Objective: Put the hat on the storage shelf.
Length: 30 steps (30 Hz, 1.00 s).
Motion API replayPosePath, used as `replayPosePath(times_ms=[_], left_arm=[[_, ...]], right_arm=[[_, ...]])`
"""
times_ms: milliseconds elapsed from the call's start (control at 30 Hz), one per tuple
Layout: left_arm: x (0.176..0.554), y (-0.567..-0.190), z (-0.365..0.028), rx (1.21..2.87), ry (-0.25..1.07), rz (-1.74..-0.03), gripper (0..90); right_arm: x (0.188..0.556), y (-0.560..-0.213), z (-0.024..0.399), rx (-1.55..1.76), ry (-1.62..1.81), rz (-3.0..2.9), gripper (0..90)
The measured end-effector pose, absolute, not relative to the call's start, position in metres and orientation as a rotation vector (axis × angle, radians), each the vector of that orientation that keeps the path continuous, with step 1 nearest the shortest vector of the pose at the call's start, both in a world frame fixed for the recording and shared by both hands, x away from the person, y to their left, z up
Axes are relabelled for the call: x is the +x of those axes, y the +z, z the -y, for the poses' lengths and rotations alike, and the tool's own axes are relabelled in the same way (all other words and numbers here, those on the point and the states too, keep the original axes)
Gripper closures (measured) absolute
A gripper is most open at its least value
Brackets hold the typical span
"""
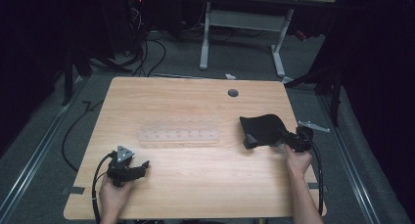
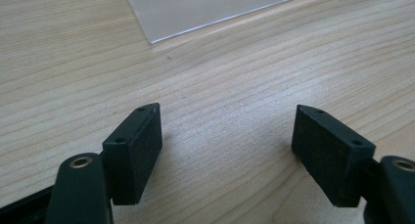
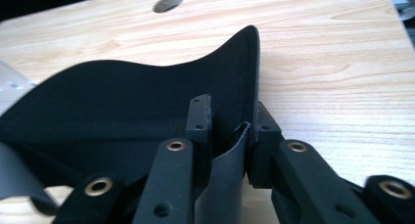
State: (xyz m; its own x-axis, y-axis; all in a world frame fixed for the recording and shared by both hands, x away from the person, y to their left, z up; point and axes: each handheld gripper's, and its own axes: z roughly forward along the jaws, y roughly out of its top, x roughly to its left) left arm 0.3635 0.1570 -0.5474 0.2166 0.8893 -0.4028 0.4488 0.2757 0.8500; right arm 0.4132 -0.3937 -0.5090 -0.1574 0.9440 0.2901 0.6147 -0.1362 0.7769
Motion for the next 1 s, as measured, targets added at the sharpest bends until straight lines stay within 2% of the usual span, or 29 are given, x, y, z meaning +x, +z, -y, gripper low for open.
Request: replayPosePath(times_ms=[300,1000], left_arm=[[0.363,-0.547,-0.157,1.348,0.489,-1.407,27.5],[0.363,-0.548,-0.156,1.351,0.491,-1.407,26.6]], right_arm=[[0.403,-0.504,0.393,1.692,1.299,-1.773,84.1],[0.381,-0.477,0.385,1.593,1.368,-1.793,85.8]])
